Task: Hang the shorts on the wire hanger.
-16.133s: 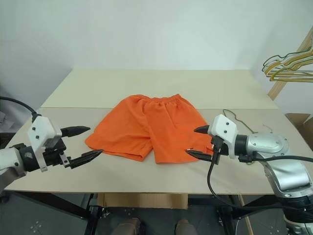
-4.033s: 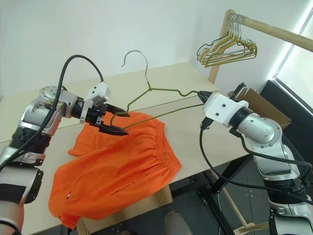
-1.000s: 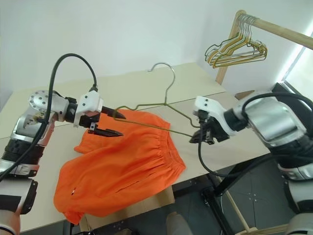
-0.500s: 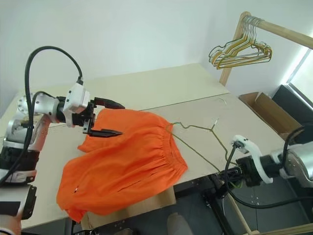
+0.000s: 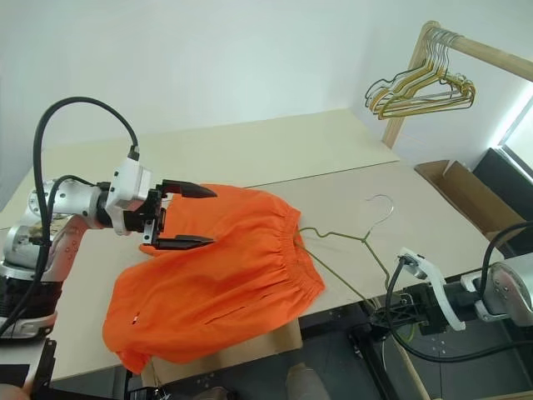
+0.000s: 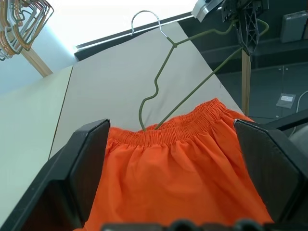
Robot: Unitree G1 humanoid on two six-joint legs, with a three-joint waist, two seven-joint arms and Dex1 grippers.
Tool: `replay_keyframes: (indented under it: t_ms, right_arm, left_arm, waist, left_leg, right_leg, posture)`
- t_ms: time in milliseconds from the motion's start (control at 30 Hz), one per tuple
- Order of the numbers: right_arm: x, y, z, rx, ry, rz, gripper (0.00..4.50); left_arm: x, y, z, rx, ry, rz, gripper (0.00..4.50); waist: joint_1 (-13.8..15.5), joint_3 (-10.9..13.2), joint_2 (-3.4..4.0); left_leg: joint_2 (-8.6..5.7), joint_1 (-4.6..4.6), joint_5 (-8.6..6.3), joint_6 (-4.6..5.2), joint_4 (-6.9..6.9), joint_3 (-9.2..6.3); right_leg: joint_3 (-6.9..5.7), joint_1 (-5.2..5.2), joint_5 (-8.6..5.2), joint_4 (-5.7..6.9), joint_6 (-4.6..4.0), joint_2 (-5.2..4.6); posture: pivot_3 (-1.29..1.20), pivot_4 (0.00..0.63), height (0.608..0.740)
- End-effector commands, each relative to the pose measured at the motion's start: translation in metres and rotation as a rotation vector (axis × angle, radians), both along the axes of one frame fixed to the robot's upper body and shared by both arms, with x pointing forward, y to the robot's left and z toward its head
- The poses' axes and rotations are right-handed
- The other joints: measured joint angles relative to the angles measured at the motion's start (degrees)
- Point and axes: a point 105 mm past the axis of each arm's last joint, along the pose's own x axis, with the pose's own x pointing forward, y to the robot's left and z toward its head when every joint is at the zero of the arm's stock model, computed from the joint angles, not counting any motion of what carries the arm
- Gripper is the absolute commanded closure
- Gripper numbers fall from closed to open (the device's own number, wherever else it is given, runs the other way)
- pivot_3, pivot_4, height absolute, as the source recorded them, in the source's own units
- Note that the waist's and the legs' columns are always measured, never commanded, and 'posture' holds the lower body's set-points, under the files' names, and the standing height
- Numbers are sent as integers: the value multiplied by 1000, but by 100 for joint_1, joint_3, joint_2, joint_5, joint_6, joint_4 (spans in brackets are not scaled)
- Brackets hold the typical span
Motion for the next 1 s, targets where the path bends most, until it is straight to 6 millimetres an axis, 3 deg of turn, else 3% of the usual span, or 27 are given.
replay_keyframes:
  t_ms: [33, 233, 400, 600, 700, 767, 867, 1000]
  right_arm:
    - [1, 2, 1, 10, 31, 14, 4500]
    - [7, -4, -10, 3, 67, -41, 4500]
    - [4, 3, -7, 69, 109, -18, 4500]
    - [24, 3, -1, 128, 86, -86, 4500]
    - [10, 17, 14, 204, 92, 19, 4500]
    - [5, 21, 11, 202, 118, 52, 4500]
    - [13, 21, 1, 175, 123, 17, 4500]
    - [39, 22, -12, 153, 110, -73, 4500]
  left_arm:
    - [-3, 3, 11, 0, -41, 10, 32]
    - [-8, 6, 11, 16, -32, 10, 32]
    - [-10, 9, 10, 27, -28, 15, 32]
    - [-6, 8, 10, 20, -43, 52, 32]
    - [-9, 8, 9, 25, -41, 46, 32]
    - [-8, 9, 8, 26, -41, 53, 32]
    - [-7, 9, 7, 27, -41, 58, 32]
    - [-10, 9, 9, 33, -45, 55, 32]
  waist:
    - [31, 0, 0]
    - [207, 3, 1]
    - [320, 5, 2]
    - [401, 7, 1]
    - [483, 19, 8]
    - [533, 27, 10]
    - [565, 30, 5]
    - [559, 35, 5]
  left_leg:
    - [1, 2, 0, 0, 0, 2]
    - [0, 0, -2, 3, 0, 7]
    - [1, 1, -2, 3, 1, 10]
    - [3, 3, -3, 5, 1, 19]
    - [3, 0, -5, 8, 1, 20]
    - [5, -1, -6, 9, 1, 20]
    - [9, 5, -6, 9, 1, 20]
    - [7, 7, -6, 9, 1, 28]
  right_leg:
    - [1, 1, 0, 0, 0, 1]
    - [3, -1, 0, -6, 0, 1]
    - [4, 0, 0, -8, 0, 2]
    - [9, 0, 1, -9, 0, 3]
    - [9, -4, 0, -10, 0, 3]
    - [8, -5, 0, -9, 0, 6]
    - [7, 1, 0, -11, 0, 10]
    - [14, -3, 2, -7, -2, 9]
  posture:
    - [-208, 54, 740]
    - [-186, 53, 740]
    - [-168, 58, 740]
    - [-159, 58, 740]
    - [-151, 65, 740]
    - [-149, 67, 740]
    - [-145, 67, 740]
    - [-134, 66, 740]
